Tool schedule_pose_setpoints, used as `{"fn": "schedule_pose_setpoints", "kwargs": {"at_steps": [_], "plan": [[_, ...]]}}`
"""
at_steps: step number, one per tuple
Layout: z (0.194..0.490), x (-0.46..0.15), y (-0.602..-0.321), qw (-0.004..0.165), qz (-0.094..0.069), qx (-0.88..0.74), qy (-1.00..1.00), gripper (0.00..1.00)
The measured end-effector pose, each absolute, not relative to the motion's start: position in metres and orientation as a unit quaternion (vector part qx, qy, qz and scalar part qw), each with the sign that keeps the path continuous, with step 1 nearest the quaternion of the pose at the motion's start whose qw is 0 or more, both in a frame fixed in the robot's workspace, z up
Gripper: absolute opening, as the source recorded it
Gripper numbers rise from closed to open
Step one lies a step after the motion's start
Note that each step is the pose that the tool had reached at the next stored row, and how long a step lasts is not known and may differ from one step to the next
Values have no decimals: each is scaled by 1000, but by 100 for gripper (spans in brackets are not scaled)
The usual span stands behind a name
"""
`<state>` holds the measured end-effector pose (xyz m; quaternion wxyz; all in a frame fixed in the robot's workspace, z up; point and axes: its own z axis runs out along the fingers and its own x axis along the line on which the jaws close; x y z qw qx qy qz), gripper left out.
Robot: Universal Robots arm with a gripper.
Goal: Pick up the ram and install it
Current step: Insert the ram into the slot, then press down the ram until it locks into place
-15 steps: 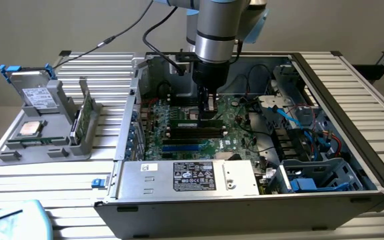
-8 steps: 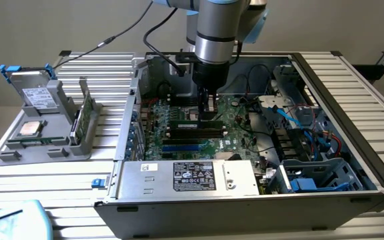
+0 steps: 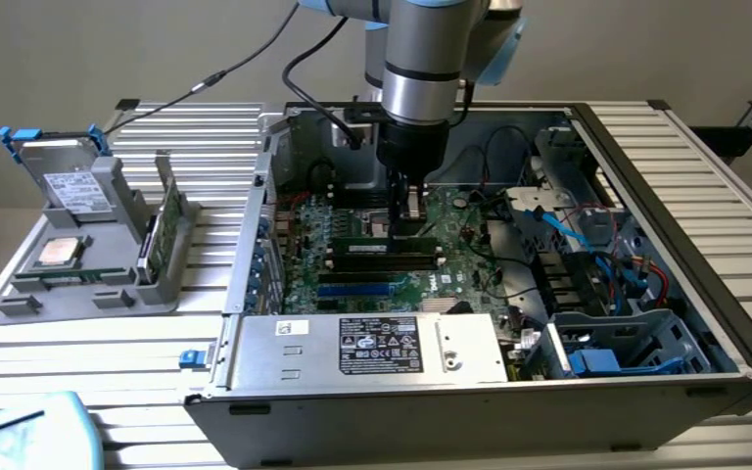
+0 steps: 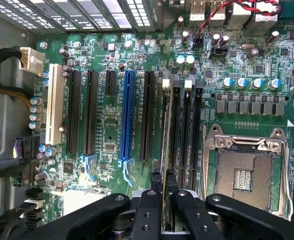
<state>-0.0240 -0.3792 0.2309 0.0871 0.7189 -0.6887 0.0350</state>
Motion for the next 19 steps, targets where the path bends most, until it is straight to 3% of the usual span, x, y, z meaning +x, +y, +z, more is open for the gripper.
{"fn": "schedule_pose_setpoints", "kwargs": {"at_steps": [19], "plan": [[228, -24, -379, 85, 35, 721, -687, 14]]}}
